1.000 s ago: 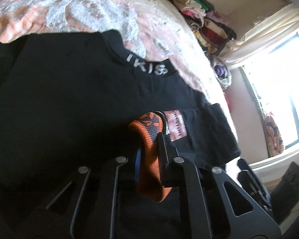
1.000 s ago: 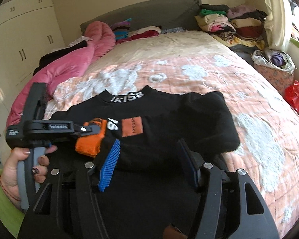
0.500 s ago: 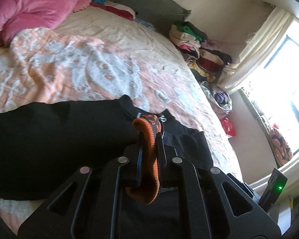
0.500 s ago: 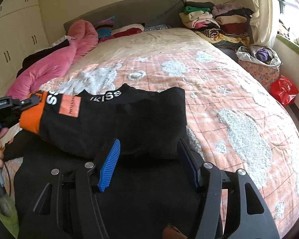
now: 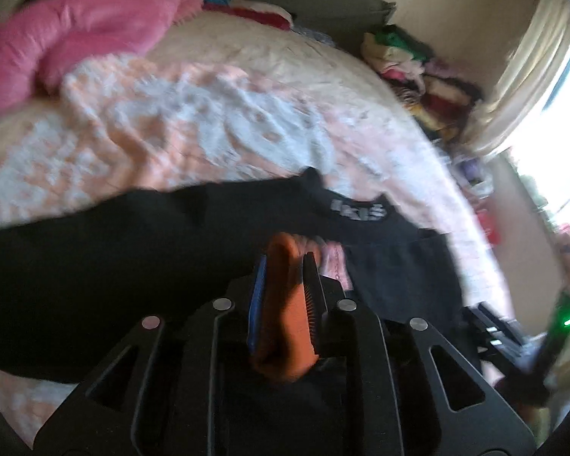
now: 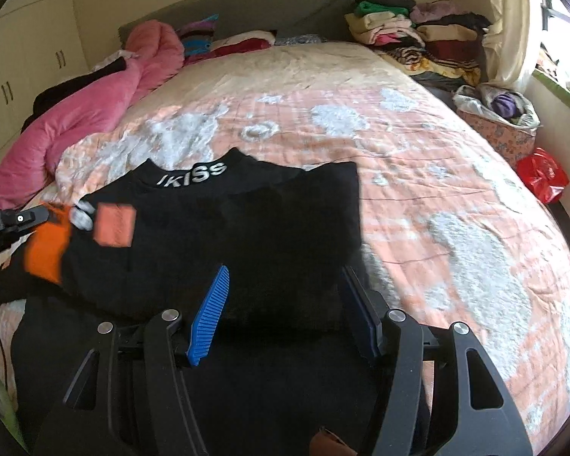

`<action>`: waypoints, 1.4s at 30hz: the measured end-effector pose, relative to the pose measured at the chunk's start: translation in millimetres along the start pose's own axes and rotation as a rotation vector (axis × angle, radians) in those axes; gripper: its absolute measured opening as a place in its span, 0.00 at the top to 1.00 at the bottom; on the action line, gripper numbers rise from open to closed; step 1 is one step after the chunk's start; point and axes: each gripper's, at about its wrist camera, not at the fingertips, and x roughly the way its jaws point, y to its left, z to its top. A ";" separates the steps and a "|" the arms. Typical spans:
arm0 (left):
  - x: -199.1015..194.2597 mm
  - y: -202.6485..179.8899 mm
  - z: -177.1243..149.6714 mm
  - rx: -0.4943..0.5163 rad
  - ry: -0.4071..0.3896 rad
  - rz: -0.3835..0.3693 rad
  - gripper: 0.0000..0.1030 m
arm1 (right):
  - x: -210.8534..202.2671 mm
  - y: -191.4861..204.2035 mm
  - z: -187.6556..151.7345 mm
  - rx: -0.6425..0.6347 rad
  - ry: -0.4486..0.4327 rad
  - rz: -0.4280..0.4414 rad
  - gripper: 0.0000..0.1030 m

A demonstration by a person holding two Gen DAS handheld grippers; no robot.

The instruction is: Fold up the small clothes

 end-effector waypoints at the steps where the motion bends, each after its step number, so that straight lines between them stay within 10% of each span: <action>1: -1.8 -3.0 -0.2 0.019 -0.008 0.012 0.88 | 3.2 2.0 0.3 -0.004 0.008 0.002 0.43; 13: 54.1 -18.1 -31.1 0.097 0.200 0.050 0.61 | 34.5 2.8 -11.3 0.019 0.132 -0.015 0.43; 25: -0.6 -11.9 -34.3 0.096 0.036 0.042 0.13 | -23.8 9.5 -13.8 0.055 -0.020 0.023 0.09; 42: -66.6 53.2 -46.4 0.018 -0.042 0.201 0.09 | -62.8 78.7 -5.6 -0.045 -0.103 0.127 0.04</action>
